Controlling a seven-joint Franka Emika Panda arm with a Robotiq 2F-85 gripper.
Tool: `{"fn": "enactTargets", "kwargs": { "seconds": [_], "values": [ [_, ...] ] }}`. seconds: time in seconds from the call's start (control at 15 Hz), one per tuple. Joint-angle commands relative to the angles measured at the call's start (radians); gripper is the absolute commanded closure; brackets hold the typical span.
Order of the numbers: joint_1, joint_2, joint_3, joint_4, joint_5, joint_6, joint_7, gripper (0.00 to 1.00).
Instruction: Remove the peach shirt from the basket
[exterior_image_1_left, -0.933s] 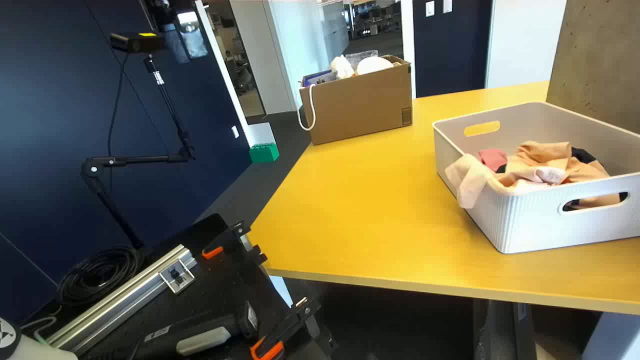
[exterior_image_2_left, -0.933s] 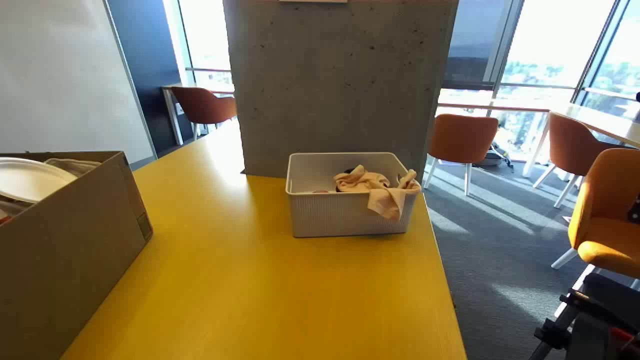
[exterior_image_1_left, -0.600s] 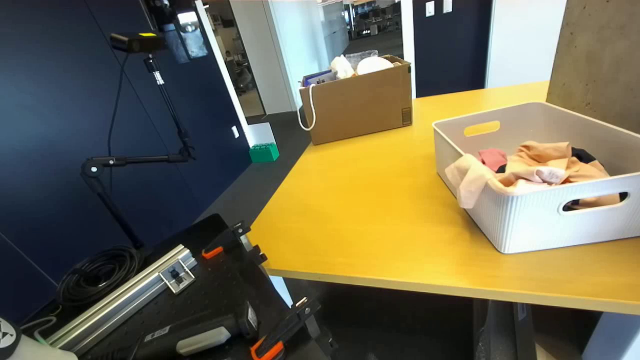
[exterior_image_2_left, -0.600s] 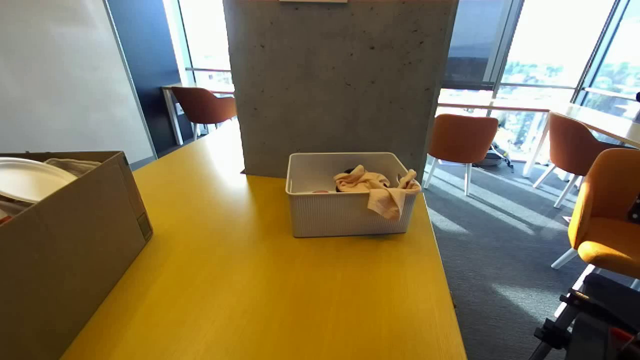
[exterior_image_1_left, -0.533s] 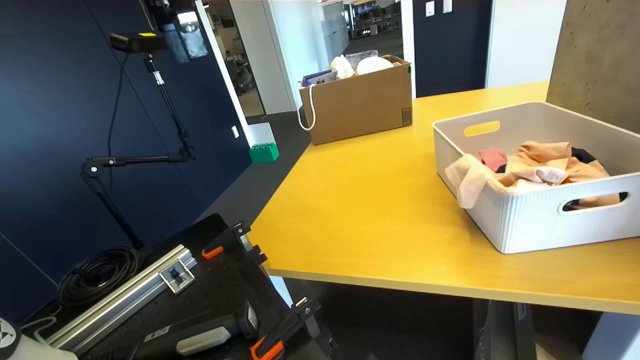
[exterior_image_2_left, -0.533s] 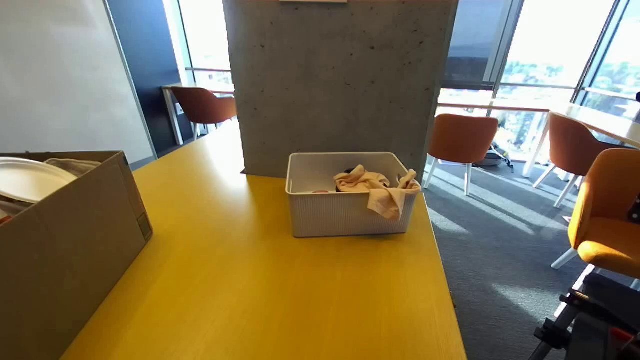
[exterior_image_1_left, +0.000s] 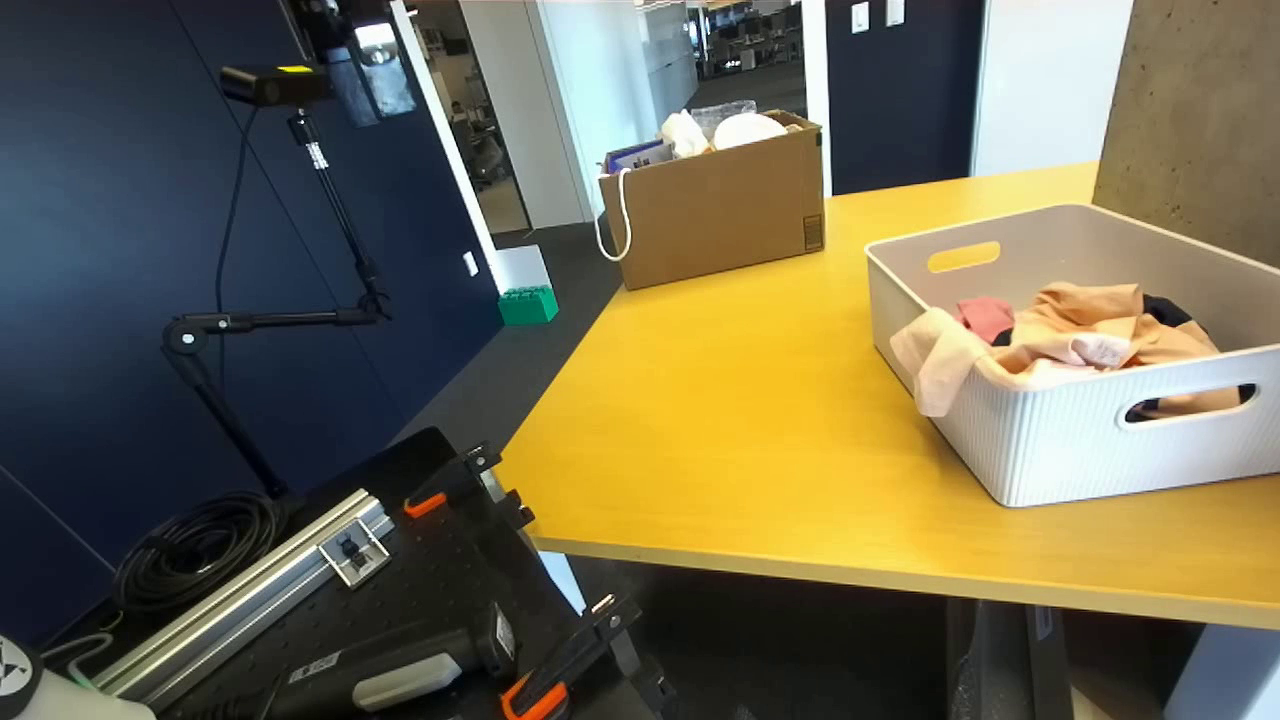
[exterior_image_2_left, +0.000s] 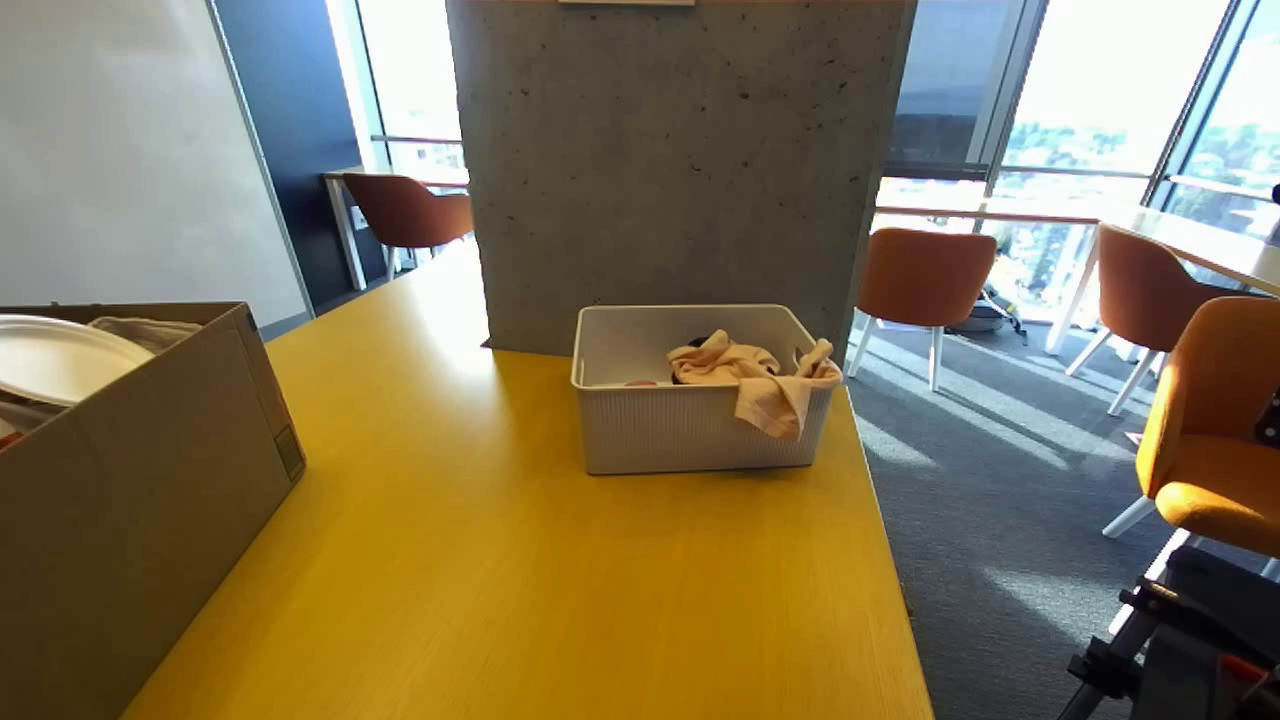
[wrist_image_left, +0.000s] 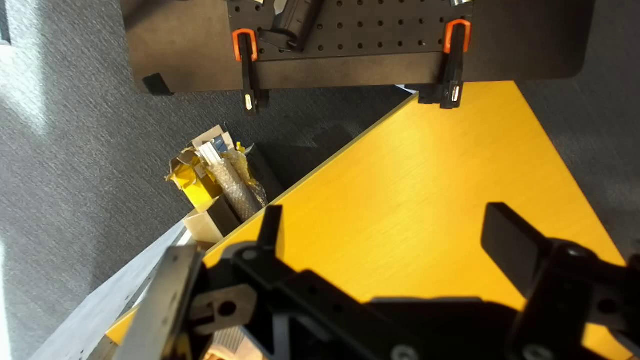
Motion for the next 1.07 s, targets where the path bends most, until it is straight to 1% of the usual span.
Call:
{"fn": "enactTargets", "kwargs": {
  "seconds": [0.0, 0.13, 0.2, 0.27, 0.4, 0.47, 0.53, 0.67, 0.8, 0.87, 0.93, 1.0],
  "values": [
    [0.008, 0.000, -0.006, 0.002, -0.004, -0.002, 0.004, 0.00],
    [0.008, 0.000, -0.006, 0.002, -0.004, -0.002, 0.004, 0.00],
    [0.008, -0.033, 0.017, -0.018, -0.033, -0.026, 0.012, 0.00],
    [0.005, -0.034, 0.018, 0.006, -0.043, -0.065, 0.015, 0.00],
    [-0.011, -0.012, -0.006, 0.116, -0.067, -0.181, -0.012, 0.00],
    [-0.037, 0.005, -0.027, 0.188, -0.119, -0.229, -0.039, 0.00],
    [-0.047, 0.016, -0.041, 0.227, -0.148, -0.249, -0.049, 0.00],
    [-0.068, 0.057, -0.096, 0.331, -0.200, -0.288, -0.115, 0.00],
    [-0.076, 0.127, -0.177, 0.413, -0.236, -0.243, -0.238, 0.00],
    [-0.075, 0.172, -0.212, 0.412, -0.250, -0.156, -0.288, 0.00],
    [-0.079, 0.212, -0.243, 0.444, -0.249, -0.120, -0.334, 0.00],
    [-0.075, 0.257, -0.269, 0.447, -0.241, -0.034, -0.374, 0.00]
  ]
}}
